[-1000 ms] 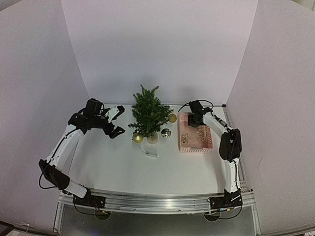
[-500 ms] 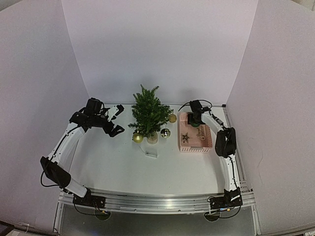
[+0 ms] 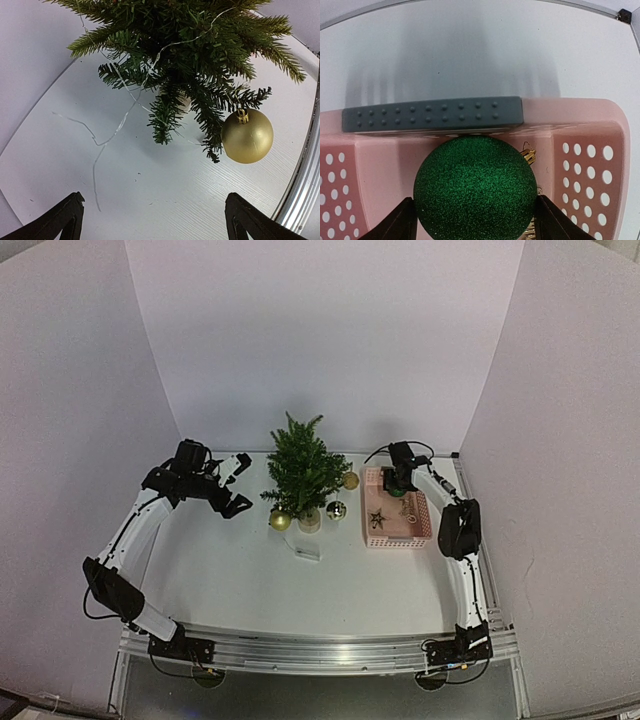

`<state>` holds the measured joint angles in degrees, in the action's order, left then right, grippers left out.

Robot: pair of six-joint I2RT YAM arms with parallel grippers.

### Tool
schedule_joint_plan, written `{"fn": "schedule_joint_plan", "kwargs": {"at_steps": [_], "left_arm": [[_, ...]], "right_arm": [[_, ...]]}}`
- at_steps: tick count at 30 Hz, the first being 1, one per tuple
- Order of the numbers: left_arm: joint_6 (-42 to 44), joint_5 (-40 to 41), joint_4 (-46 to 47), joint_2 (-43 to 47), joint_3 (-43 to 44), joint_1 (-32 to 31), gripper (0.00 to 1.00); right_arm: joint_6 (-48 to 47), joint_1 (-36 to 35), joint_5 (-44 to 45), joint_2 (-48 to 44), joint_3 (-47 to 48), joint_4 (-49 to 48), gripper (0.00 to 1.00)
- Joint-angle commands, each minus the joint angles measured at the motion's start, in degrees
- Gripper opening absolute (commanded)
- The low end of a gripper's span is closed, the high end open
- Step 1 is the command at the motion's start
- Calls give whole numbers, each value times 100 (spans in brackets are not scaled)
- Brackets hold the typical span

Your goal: Decorate the small christmas tree

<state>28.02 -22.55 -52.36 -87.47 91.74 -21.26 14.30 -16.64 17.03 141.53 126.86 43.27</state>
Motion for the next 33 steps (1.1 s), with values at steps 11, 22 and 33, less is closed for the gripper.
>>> {"fn": "schedule_joint_plan", "kwargs": {"at_steps": [11,22,33], "left_arm": [[-95,-301,233,51,70,33,98],[-284,-681,295,283,142,34,96],[988,-150,1363,920,-30,-521,100]], "right_arm": [[246,27,-338,-1435,-693,32,47],[690,2,-1640,-3310,-1451,21,44],[2038,-1282,-1201,-5517,-1933,15,39]]}}
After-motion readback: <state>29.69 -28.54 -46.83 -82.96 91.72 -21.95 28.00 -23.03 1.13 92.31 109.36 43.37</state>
